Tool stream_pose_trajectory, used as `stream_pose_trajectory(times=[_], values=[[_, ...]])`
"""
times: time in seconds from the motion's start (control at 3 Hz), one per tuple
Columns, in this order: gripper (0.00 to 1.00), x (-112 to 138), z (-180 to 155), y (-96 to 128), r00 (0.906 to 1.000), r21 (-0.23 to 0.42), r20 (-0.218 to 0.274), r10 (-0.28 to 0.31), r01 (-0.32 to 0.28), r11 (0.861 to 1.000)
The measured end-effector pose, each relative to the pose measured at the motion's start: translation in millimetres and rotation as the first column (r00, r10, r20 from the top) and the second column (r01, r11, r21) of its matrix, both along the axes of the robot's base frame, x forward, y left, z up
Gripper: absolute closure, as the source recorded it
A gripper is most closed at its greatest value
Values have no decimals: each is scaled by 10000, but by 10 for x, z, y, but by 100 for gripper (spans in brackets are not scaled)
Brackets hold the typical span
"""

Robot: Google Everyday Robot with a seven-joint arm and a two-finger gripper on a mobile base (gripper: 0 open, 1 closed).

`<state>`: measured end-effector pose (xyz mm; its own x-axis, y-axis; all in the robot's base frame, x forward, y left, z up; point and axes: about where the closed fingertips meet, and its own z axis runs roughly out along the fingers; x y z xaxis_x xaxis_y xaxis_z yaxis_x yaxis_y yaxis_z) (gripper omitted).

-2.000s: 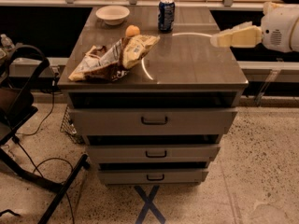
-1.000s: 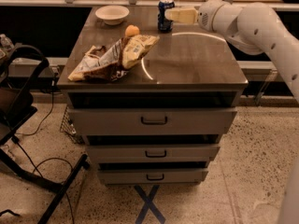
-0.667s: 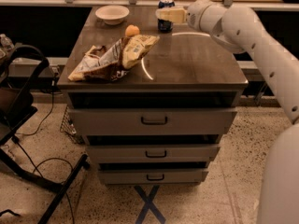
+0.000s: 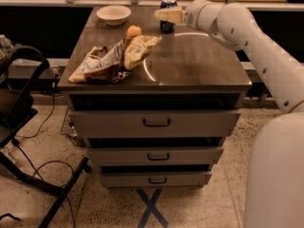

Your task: Pick pepsi can

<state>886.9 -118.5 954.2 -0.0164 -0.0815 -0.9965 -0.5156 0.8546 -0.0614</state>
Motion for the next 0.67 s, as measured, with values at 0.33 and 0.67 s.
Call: stream_pose_trajectory(times=[0.33,0.67], values=[[0,320,-168,-40,9993,-198,-196,-320,316,9993],[0,674,-243,-118,9978,-163,-228,-620,616,9980]])
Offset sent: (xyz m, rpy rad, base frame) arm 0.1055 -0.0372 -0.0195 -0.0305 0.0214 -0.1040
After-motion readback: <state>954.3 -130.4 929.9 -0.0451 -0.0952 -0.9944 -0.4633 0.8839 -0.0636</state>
